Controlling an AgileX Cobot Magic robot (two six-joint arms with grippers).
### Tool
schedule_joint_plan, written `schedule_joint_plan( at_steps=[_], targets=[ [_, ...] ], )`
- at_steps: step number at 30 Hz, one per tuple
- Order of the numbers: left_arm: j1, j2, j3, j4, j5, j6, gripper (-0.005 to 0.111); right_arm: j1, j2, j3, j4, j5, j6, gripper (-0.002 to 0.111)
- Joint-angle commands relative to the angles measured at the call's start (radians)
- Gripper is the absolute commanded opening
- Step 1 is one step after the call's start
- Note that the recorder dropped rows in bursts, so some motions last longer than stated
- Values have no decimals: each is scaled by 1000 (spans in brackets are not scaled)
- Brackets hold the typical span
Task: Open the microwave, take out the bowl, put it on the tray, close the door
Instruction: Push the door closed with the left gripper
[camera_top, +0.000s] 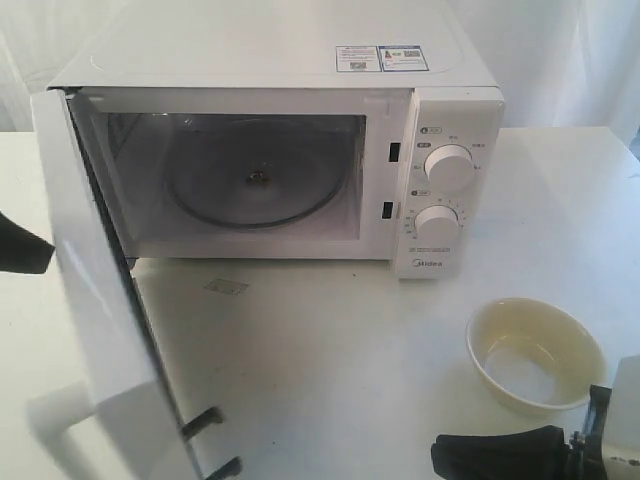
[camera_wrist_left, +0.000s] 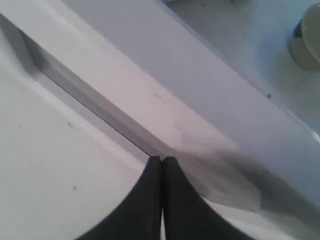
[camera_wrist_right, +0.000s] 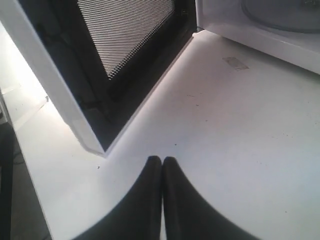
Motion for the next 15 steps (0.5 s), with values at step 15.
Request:
schedule_joint_plan(
  at_steps=[15],
  targets=[
    [-234, 212, 6, -169, -511, 128, 0, -1, -6, 4, 2, 11, -38, 0]
  ],
)
